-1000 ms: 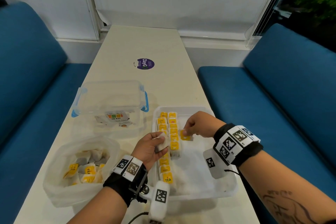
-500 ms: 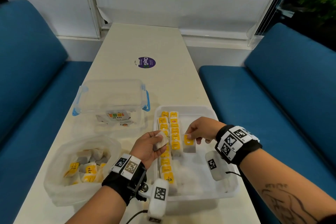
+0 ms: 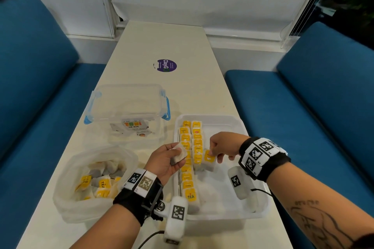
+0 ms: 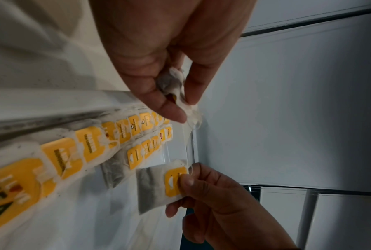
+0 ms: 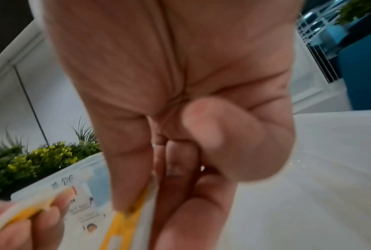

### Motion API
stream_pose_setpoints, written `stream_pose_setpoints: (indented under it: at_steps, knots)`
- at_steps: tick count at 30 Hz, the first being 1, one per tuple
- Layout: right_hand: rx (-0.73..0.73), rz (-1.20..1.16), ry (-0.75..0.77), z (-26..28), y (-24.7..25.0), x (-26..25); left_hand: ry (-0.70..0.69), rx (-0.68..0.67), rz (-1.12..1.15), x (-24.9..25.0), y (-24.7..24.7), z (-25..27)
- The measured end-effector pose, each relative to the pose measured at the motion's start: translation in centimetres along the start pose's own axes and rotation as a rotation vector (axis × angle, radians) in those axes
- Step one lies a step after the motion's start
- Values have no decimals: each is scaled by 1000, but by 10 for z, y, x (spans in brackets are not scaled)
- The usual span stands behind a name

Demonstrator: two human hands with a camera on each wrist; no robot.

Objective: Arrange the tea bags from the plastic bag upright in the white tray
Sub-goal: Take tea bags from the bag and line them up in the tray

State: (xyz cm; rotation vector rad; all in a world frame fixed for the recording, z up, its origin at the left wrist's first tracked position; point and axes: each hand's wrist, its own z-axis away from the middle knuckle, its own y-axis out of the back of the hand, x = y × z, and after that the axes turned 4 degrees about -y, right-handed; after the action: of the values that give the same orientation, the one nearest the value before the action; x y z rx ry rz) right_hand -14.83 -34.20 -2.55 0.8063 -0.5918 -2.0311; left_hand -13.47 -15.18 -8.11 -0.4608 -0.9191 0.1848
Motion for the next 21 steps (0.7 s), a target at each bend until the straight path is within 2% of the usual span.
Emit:
stream_pose_setpoints:
  at_steps: [5,7,13,16,21]
  knots:
    - [-197,138,10,-4,-15,-9,-1,3,-4,0,2,1]
    - [-227,191,19,-8,-21,-13,3,2,-7,0,3,0]
    - [-75,292,9,-29,-28,-22,15,-6,0,2,7,1]
    - [11,256,-18,-39,-29,-19,24,-21,11,3,7,4]
    - [44,374,-47,-44,-34,-21,63,-69,37,6,5,7]
